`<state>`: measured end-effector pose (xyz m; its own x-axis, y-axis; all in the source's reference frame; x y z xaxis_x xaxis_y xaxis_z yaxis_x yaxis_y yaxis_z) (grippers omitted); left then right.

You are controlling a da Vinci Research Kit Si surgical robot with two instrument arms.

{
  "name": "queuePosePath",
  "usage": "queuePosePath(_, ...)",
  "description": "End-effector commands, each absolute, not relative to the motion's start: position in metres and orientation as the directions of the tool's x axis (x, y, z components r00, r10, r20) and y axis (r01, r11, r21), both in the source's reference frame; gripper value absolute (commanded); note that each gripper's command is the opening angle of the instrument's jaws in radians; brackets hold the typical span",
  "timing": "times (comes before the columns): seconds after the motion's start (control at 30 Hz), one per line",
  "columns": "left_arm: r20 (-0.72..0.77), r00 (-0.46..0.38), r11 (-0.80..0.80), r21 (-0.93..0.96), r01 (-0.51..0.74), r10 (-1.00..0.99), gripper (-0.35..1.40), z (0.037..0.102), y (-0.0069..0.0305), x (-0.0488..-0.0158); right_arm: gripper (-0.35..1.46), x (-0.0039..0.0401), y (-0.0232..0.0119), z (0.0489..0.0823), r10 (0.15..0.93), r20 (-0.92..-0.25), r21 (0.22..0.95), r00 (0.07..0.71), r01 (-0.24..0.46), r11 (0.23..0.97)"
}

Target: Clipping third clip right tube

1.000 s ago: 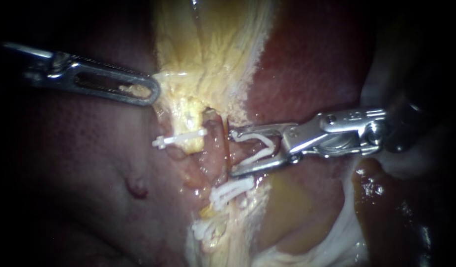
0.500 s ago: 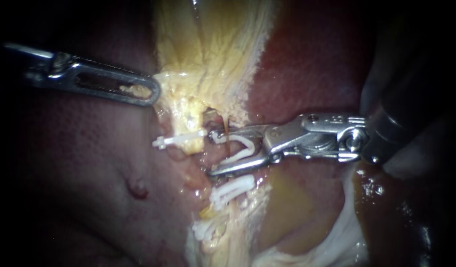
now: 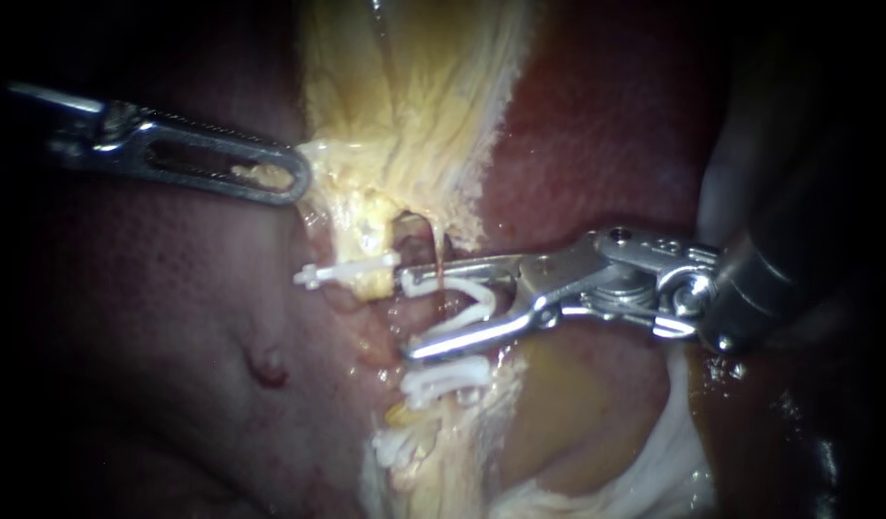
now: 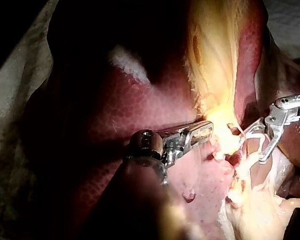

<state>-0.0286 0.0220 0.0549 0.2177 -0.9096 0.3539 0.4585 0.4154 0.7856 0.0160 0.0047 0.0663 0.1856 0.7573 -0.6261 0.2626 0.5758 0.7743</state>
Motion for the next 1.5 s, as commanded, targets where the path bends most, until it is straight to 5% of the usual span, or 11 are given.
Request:
queuePosePath(0.03, 0.354, 0.218, 0.415, 0.786, 0.458, -0.91, -0.35, 0.0548, 0.022, -0.0286, 0.49, 0.016, 0.0047, 0.066, 0.756, -0.628, 0.772, 0.182, 0.267, 0.577)
queuePosePath(0.53, 0.354, 0.218, 0.415, 0.786, 0.458, -0.91, -0.35, 0.0549, 0.022, -0.0286, 0.39, 0.0149, 0.0058, 0.0656, 0.801, -0.573, 0.809, 0.176, 0.277, 0.518)
queuePosePath(1.07, 0.354, 0.218, 0.416, 0.786, 0.458, -0.91, -0.35, 0.0549, 0.022, -0.0287, -0.14, 0.0132, 0.0065, 0.0665, 0.824, -0.534, 0.835, 0.189, 0.276, 0.477)
queuePosePath(1.17, 0.354, 0.218, 0.416, 0.786, 0.458, -0.91, -0.35, 0.0549, 0.022, -0.0287, -0.35, 0.013, 0.0065, 0.0665, 0.842, -0.503, 0.853, 0.195, 0.268, 0.448)
queuePosePath(1.5, 0.354, 0.218, 0.416, 0.786, 0.458, -0.909, -0.35, 0.055, 0.022, -0.0287, -0.35, 0.0124, 0.006, 0.0668, 0.861, -0.46, 0.877, 0.216, 0.264, 0.402)
